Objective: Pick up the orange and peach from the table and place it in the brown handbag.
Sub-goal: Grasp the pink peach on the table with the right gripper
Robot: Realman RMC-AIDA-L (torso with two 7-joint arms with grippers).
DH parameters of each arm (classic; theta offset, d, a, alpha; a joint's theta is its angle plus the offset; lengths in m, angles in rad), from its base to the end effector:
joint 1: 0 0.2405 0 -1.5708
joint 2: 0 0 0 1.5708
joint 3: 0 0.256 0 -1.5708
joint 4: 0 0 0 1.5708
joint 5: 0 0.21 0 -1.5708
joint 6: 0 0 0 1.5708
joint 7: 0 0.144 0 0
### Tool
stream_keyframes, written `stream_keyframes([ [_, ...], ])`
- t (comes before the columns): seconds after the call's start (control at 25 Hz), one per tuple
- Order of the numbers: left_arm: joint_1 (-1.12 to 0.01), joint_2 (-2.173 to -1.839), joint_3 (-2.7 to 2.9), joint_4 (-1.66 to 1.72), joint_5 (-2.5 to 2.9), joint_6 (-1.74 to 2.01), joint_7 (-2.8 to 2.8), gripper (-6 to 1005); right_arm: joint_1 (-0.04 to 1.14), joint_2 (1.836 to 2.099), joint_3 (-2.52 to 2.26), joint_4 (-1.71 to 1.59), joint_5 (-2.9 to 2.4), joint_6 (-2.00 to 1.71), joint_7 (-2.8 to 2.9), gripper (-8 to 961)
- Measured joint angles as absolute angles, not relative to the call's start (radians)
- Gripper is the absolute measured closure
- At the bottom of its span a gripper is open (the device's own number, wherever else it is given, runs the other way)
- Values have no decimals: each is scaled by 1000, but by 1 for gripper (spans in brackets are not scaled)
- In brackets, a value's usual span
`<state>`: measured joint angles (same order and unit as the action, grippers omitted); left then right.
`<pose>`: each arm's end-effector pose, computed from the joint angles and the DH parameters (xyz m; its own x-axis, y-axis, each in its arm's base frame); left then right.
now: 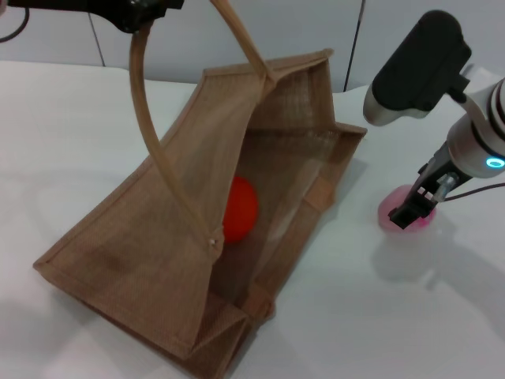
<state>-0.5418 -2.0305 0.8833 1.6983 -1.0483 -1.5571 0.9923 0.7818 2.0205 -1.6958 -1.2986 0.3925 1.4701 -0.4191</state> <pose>-0.1186 0.3617 0.1456 0.9350 0.1474 0.3226 0.3104 -0.7801 -0.5432 0.1385 0.3804 -0.0217 0.7596 -0.5003 0.4157 -0.2231 -0.8007 -0.5560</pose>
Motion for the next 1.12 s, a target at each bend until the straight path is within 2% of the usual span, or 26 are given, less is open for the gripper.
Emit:
stream_keyframes([
  [1.12, -559, -2031, 887, 1667, -1046, -1557, 997, 861, 857, 2022, -1691, -980, 409, 1285, -466, 102],
])
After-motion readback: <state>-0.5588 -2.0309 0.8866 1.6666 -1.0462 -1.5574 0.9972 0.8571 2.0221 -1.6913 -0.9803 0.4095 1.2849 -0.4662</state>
